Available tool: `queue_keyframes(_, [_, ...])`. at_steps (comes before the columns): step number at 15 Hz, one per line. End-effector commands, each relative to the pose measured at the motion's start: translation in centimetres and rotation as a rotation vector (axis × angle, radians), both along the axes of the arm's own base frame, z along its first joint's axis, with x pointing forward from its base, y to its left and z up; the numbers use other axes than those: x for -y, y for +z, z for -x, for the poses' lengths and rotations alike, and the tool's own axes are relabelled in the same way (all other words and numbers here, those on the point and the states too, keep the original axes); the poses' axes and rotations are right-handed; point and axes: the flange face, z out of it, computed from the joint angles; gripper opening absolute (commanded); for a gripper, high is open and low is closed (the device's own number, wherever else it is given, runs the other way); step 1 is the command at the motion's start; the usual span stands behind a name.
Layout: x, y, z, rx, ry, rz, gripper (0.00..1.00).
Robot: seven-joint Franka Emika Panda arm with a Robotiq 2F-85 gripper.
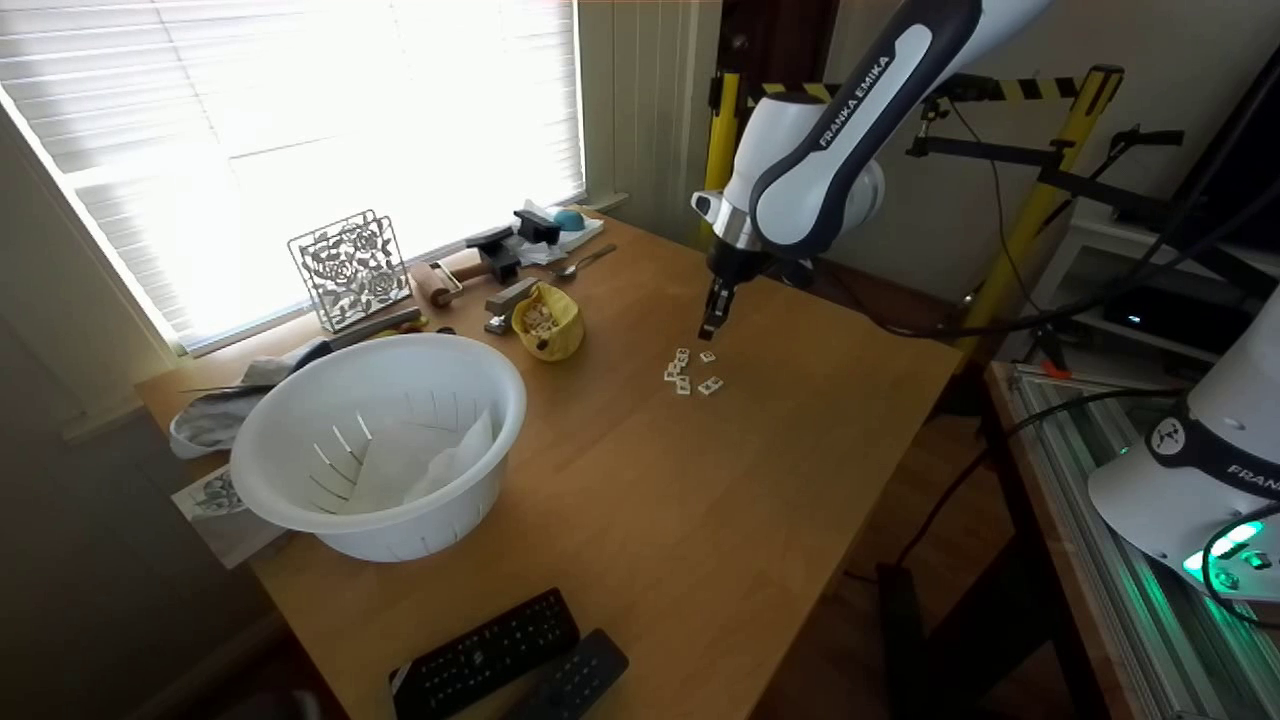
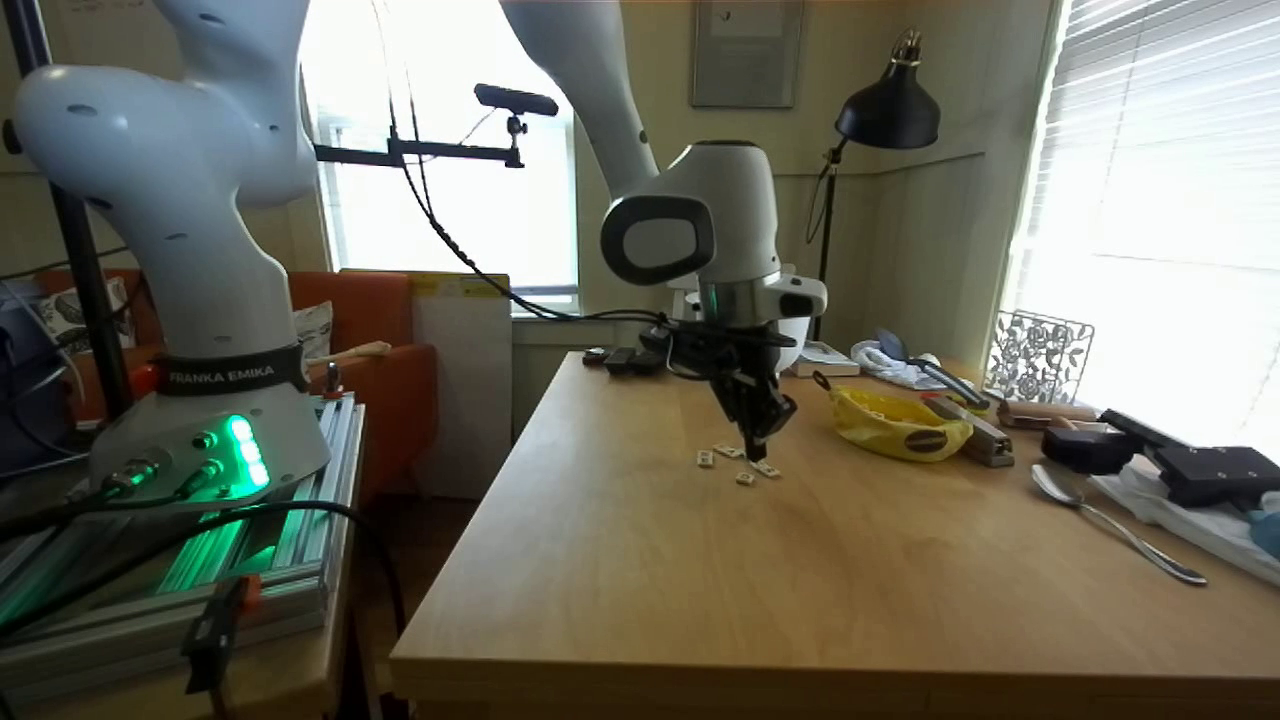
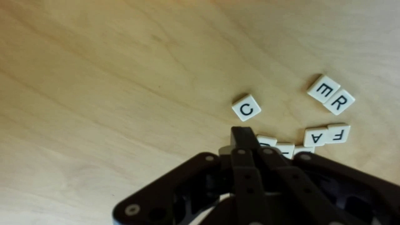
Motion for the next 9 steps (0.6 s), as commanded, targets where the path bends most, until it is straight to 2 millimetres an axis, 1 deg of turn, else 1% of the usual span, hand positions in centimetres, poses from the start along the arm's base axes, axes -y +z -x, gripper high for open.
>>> queue_keyframes(1, [-0.34, 0.39, 0.84, -0.009, -0.058, 0.002, 0.0])
queue_keyframes(5, [-0.34, 0.07, 0.54, -0.015, -0.093, 0.0, 0.0])
queue_keyframes(9, [-0.75, -0.36, 0.02, -0.011, -0.141, -0.019, 0.0])
